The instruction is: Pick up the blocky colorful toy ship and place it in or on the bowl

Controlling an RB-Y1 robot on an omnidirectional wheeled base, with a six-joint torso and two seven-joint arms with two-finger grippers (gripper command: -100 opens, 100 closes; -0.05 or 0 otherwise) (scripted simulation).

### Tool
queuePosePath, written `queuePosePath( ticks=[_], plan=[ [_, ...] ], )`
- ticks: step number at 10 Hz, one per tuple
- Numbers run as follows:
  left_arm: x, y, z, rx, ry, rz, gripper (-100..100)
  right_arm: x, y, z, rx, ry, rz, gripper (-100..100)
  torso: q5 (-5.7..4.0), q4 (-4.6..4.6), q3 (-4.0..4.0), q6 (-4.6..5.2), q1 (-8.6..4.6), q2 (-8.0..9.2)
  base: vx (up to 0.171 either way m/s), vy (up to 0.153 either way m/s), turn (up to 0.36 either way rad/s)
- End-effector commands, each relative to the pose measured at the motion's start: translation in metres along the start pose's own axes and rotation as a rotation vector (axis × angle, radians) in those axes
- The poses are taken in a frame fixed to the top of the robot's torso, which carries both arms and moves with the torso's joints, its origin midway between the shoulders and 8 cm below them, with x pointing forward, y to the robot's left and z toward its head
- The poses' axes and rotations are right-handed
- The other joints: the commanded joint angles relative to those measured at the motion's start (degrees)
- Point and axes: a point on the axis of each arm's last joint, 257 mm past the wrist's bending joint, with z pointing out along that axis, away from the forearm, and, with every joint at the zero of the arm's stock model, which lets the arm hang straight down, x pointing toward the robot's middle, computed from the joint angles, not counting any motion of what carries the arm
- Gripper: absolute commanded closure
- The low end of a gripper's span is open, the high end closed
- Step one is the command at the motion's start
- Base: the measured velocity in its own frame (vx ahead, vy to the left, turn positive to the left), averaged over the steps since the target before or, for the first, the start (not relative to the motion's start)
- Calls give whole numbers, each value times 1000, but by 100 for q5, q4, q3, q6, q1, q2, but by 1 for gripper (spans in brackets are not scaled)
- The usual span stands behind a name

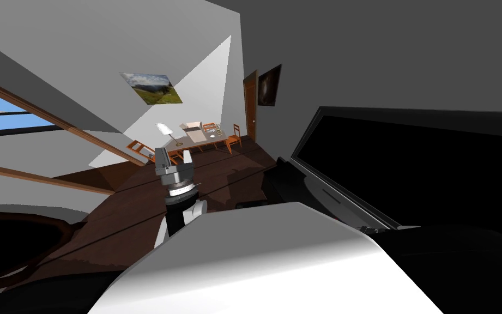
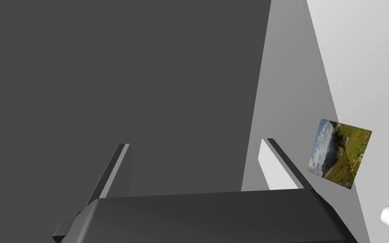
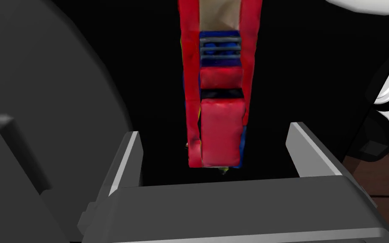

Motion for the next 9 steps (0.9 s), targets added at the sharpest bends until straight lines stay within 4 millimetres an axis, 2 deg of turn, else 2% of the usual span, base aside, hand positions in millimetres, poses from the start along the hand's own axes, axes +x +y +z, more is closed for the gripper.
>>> queuePosePath(
  ticks=[1,2,4,5,6,9],
  plan=[
    [0,0,0,0,0,0,0,0,0,0,0,0,0,0,0,0,0,0,0,0,1,-6,1],
    [0,0,0,0,0,0,0,1,9,11,2,1,7,-100,2,0,1,0,9,1,-4,-28,54],
    [0,0,0,0,0,0,0,2,18,22,3,2,14,-100,0,1,3,-1,-3,4,-5,-49,53],
    [0,0,0,0,0,0,0,1,16,18,-1,1,11,-100,-1,1,3,0,-5,4,-1,-21,7],
    [0,0,0,0,0,0,0,1,16,19,2,1,12,100,1,1,2,0,4,3,0,0,0],
    [0,0,0,0,0,0,0,1,17,19,-1,0,12,100,4,0,1,-1,7,2,0,0,0]
  ],
)
